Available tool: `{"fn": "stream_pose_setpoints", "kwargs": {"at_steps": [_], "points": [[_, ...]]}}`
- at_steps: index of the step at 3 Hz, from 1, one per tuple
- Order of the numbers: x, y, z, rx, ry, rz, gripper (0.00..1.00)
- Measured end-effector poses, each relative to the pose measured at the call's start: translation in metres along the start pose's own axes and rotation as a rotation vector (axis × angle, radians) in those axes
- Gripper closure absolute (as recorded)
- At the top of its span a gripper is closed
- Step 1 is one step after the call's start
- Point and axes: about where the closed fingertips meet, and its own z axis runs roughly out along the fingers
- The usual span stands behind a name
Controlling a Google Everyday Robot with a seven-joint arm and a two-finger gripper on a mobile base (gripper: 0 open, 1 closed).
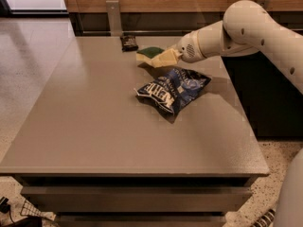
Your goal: Move sponge near rxbar chocolate
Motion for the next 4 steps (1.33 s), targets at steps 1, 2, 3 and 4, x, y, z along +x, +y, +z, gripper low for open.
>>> {"fn": "stream_pose_setpoints", "kwargs": {"at_steps": [1, 2, 3, 4], "points": [[-0.002, -0.001, 0.012, 0.026, -0.014, -0.001, 1.0], [-0.014, -0.026, 0.021, 0.08, -0.065, -0.03, 1.0], [-0.03, -0.058, 0.021, 0.141, -0.097, -0.062, 1.0], [-0.039, -0.102, 0.017, 0.202, -0.101, -0.078, 1.0]]}}
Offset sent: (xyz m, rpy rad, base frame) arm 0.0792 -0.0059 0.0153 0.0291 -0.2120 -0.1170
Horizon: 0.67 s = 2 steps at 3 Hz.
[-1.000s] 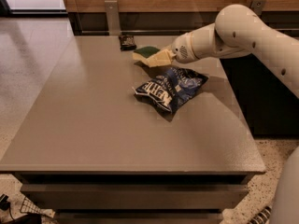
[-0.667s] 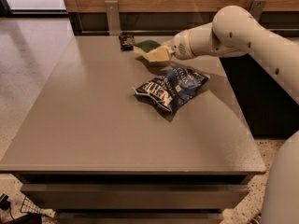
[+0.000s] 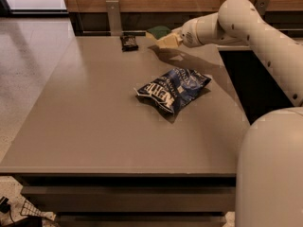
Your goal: Move sponge near rxbar chocolate
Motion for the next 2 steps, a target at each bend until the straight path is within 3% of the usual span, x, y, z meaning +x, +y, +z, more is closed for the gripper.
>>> {"fn": "stream_pose_setpoints", "kwargs": {"at_steps": [1, 2], "points": [[0.0043, -0.0239, 0.0101, 0.035, 0.036, 0.003, 1.0], [0.0041, -0.0238, 0.0131, 0.033, 0.037, 0.002, 0.74]]}}
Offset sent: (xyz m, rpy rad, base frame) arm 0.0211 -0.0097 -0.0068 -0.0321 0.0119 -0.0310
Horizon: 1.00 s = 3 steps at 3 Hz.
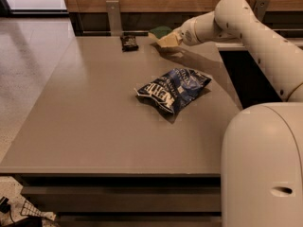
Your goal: Move sponge near rxbar chocolate
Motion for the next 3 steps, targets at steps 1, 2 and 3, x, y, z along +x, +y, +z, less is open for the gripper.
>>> {"fn": "stream_pose_setpoints", "kwargs": {"at_steps": [1, 2, 3], "points": [[0.0008, 0.0013, 0.0025, -0.003, 0.002, 0.0, 0.52], [0.0016, 0.0034, 0.006, -0.008, 0.003, 0.001, 0.28], [0.0024, 0.0051, 0.0089, -0.013, 0.005, 0.001, 0.07]]}}
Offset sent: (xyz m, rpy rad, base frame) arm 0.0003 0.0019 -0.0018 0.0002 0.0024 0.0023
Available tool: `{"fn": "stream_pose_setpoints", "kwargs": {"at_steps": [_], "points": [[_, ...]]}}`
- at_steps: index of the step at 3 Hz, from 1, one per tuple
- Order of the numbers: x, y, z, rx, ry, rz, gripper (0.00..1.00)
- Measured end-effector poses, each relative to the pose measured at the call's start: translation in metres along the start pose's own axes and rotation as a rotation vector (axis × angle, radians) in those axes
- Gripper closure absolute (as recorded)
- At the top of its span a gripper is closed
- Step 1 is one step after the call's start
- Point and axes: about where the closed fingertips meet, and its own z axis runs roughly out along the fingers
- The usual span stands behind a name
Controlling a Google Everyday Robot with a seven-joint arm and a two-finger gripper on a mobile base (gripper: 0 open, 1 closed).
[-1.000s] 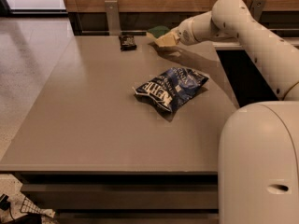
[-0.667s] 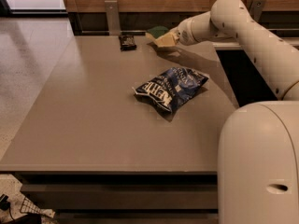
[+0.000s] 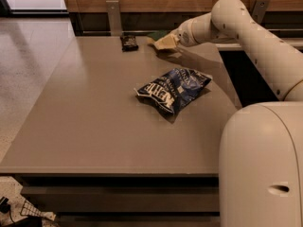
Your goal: Move sponge near rxbar chocolate
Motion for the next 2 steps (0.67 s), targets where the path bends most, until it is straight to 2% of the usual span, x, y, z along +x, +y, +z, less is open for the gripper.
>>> {"fn": "stream_pose_setpoints", "kwargs": {"at_steps": [1, 2], "points": [[0.0005, 0.0012, 0.002, -0.003, 0.001, 0.0, 0.0], [0.0006, 0.0013, 0.0021, -0.003, 0.001, 0.0, 0.0]]}}
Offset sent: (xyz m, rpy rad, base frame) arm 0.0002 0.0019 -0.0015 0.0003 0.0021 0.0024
